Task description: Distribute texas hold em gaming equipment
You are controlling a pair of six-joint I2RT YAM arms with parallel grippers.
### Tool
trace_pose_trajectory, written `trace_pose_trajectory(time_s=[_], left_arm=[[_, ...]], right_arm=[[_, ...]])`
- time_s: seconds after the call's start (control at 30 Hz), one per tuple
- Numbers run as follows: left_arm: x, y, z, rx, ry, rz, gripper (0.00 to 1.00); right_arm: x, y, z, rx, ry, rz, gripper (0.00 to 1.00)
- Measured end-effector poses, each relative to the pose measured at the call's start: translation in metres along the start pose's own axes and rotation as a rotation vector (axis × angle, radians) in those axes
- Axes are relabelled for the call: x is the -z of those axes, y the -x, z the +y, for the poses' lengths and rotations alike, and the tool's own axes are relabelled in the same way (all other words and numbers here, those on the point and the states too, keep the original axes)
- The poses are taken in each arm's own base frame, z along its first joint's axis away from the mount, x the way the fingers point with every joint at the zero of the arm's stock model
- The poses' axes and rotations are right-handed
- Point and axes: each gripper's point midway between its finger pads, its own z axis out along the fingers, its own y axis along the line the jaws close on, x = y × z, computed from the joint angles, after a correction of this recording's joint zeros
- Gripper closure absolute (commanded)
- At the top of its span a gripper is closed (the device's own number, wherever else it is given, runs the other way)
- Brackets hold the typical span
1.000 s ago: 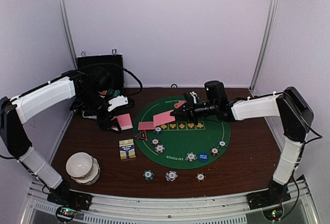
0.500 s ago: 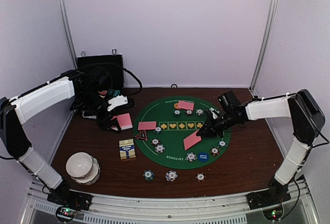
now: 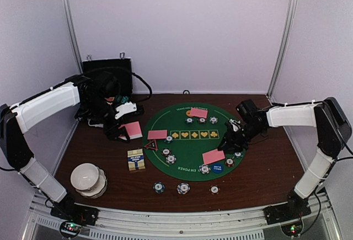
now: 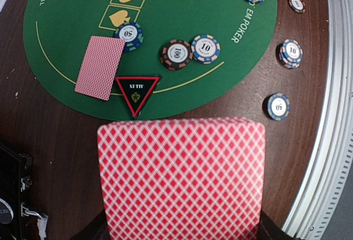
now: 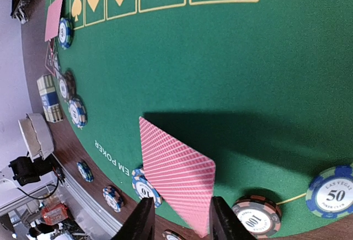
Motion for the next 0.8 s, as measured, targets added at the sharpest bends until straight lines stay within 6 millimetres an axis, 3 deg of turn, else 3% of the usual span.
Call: trace_pose_trajectory(time_s=[0.2, 0.37, 0.47, 0.6, 0.8], left_arm=[[0.0, 0.0, -0.001, 0.0, -0.003, -0.002, 1.0], [0.0, 0.001, -0.001, 0.0, -0.004, -0.003, 1.0], [0.0, 0.001, -0.001, 0.0, -0.004, -0.003, 1.0], [0.001, 0.001, 0.0, 0.0, -0.003, -0.005, 1.0], [0.002, 0.003, 0.0, -0.001, -0.001, -0.01, 1.0]], right_arm=[[0.016, 0.011, 0.005, 0.035, -0.052, -0.042, 0.45], [0.041, 0.034, 0.041, 0.113, -0.024, -0.135, 0.39], [0.045, 0.038, 0.076, 0.165, 0.03, -0.165, 0.32], [0.039, 0.027, 0.134, 0.222, 0.156, -0.162, 0.25], [0.008, 0.01, 0.212, 0.237, 0.382, -0.114, 0.21]])
